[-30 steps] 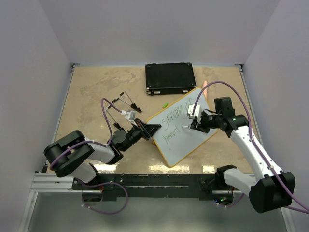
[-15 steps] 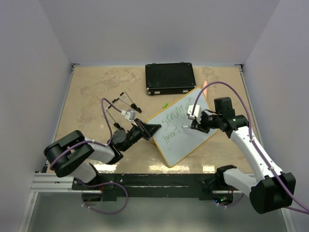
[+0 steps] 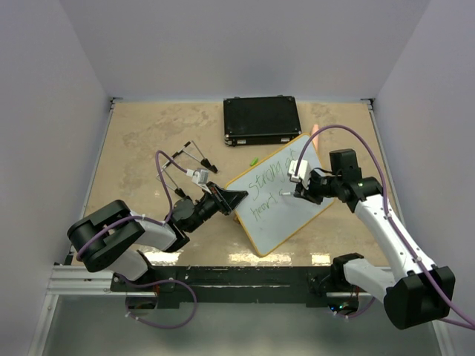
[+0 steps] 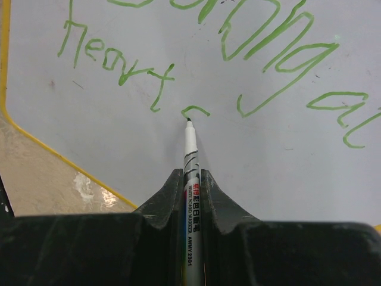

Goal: Write a sentence on the whiteboard

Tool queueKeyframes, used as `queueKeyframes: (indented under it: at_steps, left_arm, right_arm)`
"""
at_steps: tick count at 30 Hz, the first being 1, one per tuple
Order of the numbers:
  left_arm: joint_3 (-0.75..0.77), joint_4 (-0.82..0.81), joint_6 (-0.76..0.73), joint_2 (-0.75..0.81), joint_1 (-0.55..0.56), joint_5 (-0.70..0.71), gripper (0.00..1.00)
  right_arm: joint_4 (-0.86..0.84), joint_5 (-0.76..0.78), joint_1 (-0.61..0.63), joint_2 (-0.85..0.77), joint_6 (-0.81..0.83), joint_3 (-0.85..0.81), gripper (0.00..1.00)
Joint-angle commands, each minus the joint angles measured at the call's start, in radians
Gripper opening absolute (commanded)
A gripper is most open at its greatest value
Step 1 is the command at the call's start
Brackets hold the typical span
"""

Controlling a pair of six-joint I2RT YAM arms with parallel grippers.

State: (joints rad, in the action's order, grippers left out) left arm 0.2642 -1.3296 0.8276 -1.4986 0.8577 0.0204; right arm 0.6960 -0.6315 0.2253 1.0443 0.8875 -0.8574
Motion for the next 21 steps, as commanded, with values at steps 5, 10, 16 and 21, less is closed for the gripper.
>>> queueKeyframes:
  at_steps: [5,10,16,21]
  left_arm:
    - [-0.006,0.009,-0.116,-0.005,0.003,-0.016,0.0]
    - [-0.003,0.01,-0.116,-0.008,0.001,-0.016,0.0]
    - [-0.005,0.009,-0.116,-0.009,0.001,-0.014,0.0]
    - [-0.003,0.006,-0.114,-0.012,0.003,-0.014,0.0]
  right_arm:
    - [-0.075,0.058,0.0,-0.035,-0.045,0.009,0.0]
    - [-0.092,0.053,0.002,-0.041,-0.055,0.004,0.0]
    - [-0.078,0.035,0.002,-0.032,-0.044,0.0,0.0]
    - [-0.081,0.029,0.0,-0.04,-0.042,0.001,0.0]
